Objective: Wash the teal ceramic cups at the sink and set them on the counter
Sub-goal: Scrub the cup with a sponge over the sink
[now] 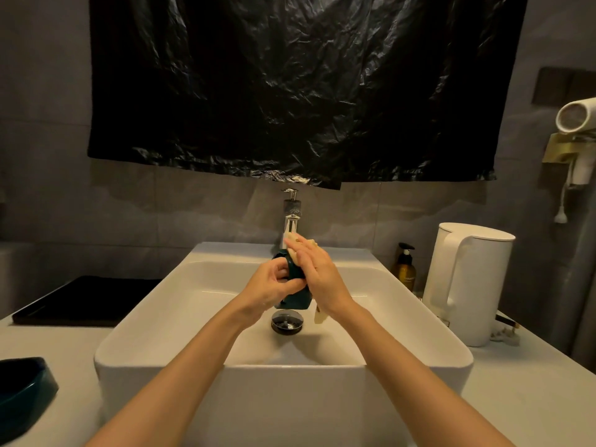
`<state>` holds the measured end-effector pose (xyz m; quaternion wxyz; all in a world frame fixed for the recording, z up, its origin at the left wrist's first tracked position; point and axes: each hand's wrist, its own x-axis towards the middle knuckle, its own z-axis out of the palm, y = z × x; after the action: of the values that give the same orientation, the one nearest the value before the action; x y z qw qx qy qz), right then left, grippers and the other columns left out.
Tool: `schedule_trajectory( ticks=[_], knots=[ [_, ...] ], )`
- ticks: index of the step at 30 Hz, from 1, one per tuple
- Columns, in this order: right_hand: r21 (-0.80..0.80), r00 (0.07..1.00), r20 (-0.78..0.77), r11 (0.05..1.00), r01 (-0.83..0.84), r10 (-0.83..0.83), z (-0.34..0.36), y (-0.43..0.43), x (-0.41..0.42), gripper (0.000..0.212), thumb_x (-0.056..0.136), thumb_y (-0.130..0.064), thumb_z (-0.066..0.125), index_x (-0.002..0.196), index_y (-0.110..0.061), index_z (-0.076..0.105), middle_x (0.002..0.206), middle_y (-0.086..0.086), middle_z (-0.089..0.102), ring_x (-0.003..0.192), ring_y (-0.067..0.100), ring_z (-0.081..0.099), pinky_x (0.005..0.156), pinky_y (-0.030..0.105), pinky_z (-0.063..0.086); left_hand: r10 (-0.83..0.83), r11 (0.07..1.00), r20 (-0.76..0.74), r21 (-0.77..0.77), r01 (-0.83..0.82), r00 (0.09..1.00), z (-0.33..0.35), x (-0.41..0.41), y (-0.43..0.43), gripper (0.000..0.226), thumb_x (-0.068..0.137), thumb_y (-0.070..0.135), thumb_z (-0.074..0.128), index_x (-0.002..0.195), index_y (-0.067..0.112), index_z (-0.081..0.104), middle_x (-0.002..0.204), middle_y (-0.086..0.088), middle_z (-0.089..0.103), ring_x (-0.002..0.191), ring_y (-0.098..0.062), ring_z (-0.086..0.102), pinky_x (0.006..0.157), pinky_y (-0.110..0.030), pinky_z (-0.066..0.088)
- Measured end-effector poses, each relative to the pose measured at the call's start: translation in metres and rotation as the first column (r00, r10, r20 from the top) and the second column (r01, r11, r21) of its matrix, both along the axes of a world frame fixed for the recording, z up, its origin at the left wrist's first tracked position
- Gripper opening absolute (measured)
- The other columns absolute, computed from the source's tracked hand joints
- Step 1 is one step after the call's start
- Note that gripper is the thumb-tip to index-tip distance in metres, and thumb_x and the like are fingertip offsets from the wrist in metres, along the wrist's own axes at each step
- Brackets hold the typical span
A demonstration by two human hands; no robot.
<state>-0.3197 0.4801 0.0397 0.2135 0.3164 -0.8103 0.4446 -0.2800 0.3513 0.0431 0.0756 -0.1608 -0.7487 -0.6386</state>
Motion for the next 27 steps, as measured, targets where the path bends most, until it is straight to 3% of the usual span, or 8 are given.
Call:
schedule_trajectory(
  ticks=[3, 6, 9, 13, 18, 21, 24, 27],
  knots=[
    [-0.155, 0.991, 0.131, 0.988, -0.014, 0.035, 0.002, 0.001, 0.002, 0.034, 0.103, -0.028, 0.033, 0.129, -0.029, 0.056, 0.132, -0.012, 0.052, 0.124, 0.003, 0.045, 0.11, 0.031, 0.036, 0.005, 1.0, 0.003, -0.021, -0.005, 1.0, 0.001, 0.0, 0.003, 0.025, 0.087, 0.006, 0.064, 0.11, 0.012, 0.056, 0.1, -0.002, 0.067, 0.09, -0.011, 0.066, 0.066, -0.016, 0.053],
    [0.005, 0.997, -0.081, 1.0, 0.01, -0.01, -0.004, -0.002, 0.01, 0.033, 0.103, -0.023, 0.036, 0.127, -0.028, 0.058, 0.133, -0.02, 0.047, 0.122, -0.014, 0.032, 0.11, 0.013, 0.021, 0.003, 1.0, -0.021, 0.028, -0.002, 1.0, 0.002, 0.0, 0.001, 0.029, 0.087, 0.005, 0.064, 0.115, 0.008, 0.058, 0.105, -0.007, 0.068, 0.099, -0.019, 0.066, 0.08, -0.026, 0.055],
    [0.016, 0.984, -0.172, 0.998, 0.056, -0.053, -0.001, 0.001, 0.004, 0.034, 0.103, -0.024, 0.035, 0.12, -0.025, 0.063, 0.128, -0.009, 0.057, 0.118, -0.005, 0.039, 0.11, 0.019, 0.026, -0.028, 1.0, -0.019, 0.003, 0.028, 0.999, 0.001, 0.001, 0.0, 0.029, 0.087, 0.007, 0.064, 0.116, 0.008, 0.058, 0.107, -0.008, 0.069, 0.101, -0.021, 0.066, 0.084, -0.029, 0.054],
    [-0.179, 0.993, 0.085, 0.979, 0.099, -0.085, 0.005, 0.006, -0.003, 0.034, 0.094, -0.038, 0.037, 0.102, -0.029, 0.068, 0.104, -0.008, 0.065, 0.098, 0.01, 0.059, 0.092, 0.04, 0.049, -0.052, 0.996, 0.017, -0.07, 0.053, 0.998, -0.001, 0.002, 0.005, 0.032, 0.087, 0.009, 0.064, 0.118, 0.01, 0.054, 0.111, -0.007, 0.066, 0.101, -0.019, 0.065, 0.084, -0.029, 0.054],
    [0.037, 0.983, -0.182, 0.998, 0.047, -0.039, -0.002, 0.001, 0.007, 0.036, 0.099, -0.025, 0.035, 0.12, -0.025, 0.065, 0.13, -0.012, 0.057, 0.124, 0.003, 0.036, 0.105, 0.01, 0.021, -0.04, 0.999, -0.028, 0.01, 0.041, 0.999, 0.002, 0.0, 0.002, 0.029, 0.088, 0.006, 0.063, 0.117, 0.01, 0.058, 0.103, -0.006, 0.069, 0.1, -0.019, 0.066, 0.08, -0.025, 0.053],
    [-0.009, 0.98, -0.182, 0.997, 0.08, -0.08, 0.0, 0.003, 0.0, 0.039, 0.099, -0.029, 0.032, 0.114, -0.025, 0.067, 0.123, -0.011, 0.062, 0.116, 0.002, 0.045, 0.103, 0.016, 0.03, -0.06, 0.997, -0.032, -0.043, 0.059, 0.998, 0.001, 0.003, 0.005, 0.03, 0.087, 0.007, 0.064, 0.116, 0.012, 0.058, 0.107, -0.003, 0.068, 0.1, -0.014, 0.065, 0.077, -0.019, 0.053],
    [-0.134, 0.996, 0.014, 0.987, 0.092, -0.091, 0.005, 0.005, -0.004, 0.046, 0.093, -0.037, 0.03, 0.11, -0.022, 0.07, 0.115, -0.006, 0.065, 0.105, 0.006, 0.054, 0.095, 0.027, 0.045, -0.052, 0.994, -0.023, -0.095, 0.05, 0.998, -0.001, 0.003, 0.008, 0.028, 0.087, 0.009, 0.064, 0.113, 0.014, 0.056, 0.107, 0.001, 0.066, 0.097, -0.011, 0.064, 0.071, -0.015, 0.053],
    [-0.067, 0.992, -0.111, 0.996, 0.052, -0.06, -0.001, 0.004, 0.003, 0.038, 0.097, -0.031, 0.034, 0.112, -0.024, 0.068, 0.122, -0.009, 0.061, 0.116, 0.006, 0.048, 0.102, 0.021, 0.036, -0.038, 0.999, -0.028, -0.02, 0.038, 0.999, 0.0, 0.001, 0.006, 0.026, 0.087, 0.004, 0.063, 0.112, 0.011, 0.058, 0.106, -0.005, 0.068, 0.1, -0.018, 0.065, 0.081, -0.022, 0.054]
  ],
)
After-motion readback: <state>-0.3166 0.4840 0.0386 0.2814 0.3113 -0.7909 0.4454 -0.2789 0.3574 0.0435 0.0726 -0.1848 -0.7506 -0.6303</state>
